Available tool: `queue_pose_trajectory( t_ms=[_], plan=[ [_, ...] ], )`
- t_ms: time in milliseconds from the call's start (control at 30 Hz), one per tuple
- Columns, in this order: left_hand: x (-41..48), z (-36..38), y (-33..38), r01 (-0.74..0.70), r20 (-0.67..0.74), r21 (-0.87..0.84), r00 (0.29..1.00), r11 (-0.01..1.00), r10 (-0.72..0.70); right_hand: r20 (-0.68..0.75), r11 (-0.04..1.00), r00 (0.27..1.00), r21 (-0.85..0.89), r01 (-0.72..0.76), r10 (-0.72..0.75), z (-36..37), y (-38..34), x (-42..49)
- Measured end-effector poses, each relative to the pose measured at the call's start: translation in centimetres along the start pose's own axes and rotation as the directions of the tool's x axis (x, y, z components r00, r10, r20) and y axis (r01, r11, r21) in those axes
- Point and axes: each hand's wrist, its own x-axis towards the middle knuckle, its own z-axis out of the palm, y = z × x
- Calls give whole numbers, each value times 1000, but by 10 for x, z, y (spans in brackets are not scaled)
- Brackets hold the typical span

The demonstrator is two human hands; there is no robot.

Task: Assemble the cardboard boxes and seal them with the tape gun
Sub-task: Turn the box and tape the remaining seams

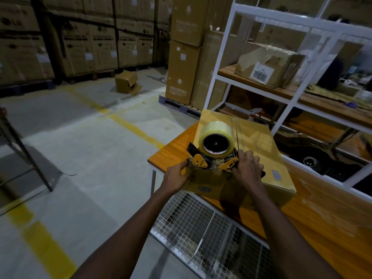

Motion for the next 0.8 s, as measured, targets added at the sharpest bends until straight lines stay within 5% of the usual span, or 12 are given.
queue_pose_trajectory(
  t_ms=[133, 267, 400, 800],
  plan=[
    [-6, 5, -23, -30, 107, 283, 994, 959, 0, 2, 1000, 1000, -1, -4, 4, -1, -1, -1],
    [1, -3, -30, -15, -69, 524, 996, 852, 60, -1, 1000, 1000, 0, -5, 5, -1, -1, -1],
    [16, -2, -28, -174, -91, 509, 963, 843, 254, 4, 1000, 1000, -2, -2, 2, 0, -1, -2],
    [27, 15, -18, -93, -183, 479, 962, 873, 204, -46, 1000, 999, -22, 5, -7, 2, 7, -3]
  ],
)
